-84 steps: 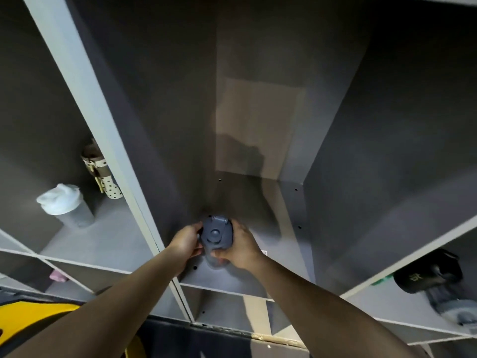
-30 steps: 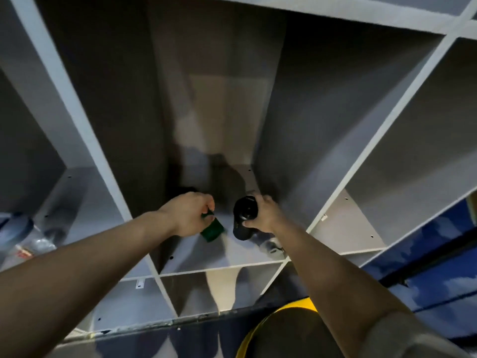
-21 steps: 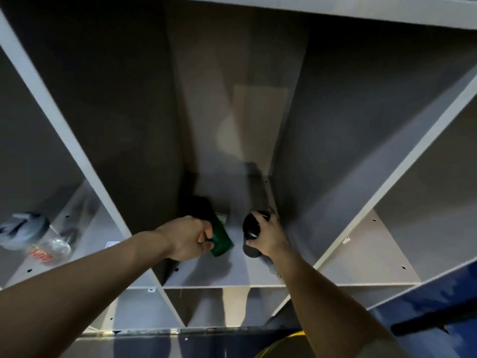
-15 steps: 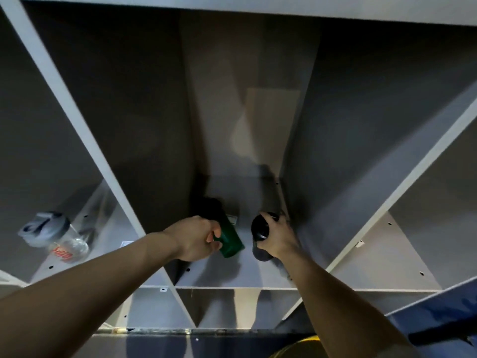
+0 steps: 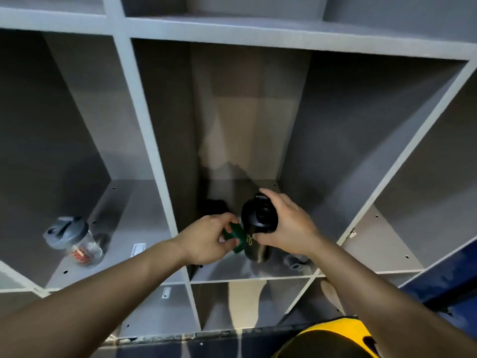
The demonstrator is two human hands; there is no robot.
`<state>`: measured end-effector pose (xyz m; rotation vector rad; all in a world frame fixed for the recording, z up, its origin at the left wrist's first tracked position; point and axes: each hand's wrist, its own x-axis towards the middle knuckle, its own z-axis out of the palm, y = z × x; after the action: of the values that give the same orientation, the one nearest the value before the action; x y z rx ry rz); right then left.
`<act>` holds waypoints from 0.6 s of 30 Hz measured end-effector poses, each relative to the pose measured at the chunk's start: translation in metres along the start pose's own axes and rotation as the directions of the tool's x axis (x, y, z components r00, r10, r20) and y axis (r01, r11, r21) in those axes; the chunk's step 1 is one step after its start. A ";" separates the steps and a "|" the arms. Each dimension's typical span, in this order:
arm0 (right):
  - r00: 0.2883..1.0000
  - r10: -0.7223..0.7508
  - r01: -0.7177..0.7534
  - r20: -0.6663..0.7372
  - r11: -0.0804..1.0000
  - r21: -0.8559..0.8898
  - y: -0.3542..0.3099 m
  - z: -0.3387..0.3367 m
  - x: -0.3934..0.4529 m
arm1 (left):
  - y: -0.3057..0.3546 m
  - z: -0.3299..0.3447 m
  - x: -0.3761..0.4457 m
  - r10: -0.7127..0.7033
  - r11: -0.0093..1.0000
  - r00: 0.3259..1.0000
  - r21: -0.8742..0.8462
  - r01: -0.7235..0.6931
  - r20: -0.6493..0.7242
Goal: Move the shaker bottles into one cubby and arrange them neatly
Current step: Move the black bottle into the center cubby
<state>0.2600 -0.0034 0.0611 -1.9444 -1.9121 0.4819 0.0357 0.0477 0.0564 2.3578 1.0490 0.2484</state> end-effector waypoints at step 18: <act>0.987 -0.014 0.021 -0.158 0.999 0.048 -0.276 0.123 -0.027 | -0.163 -0.123 -0.186 -0.059 0.877 0.998 -0.477 0.064 0.025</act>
<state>-0.0415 -0.0250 0.0878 -1.8737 -1.7997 0.3553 -0.2396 0.0505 0.0794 1.8745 0.9283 0.4207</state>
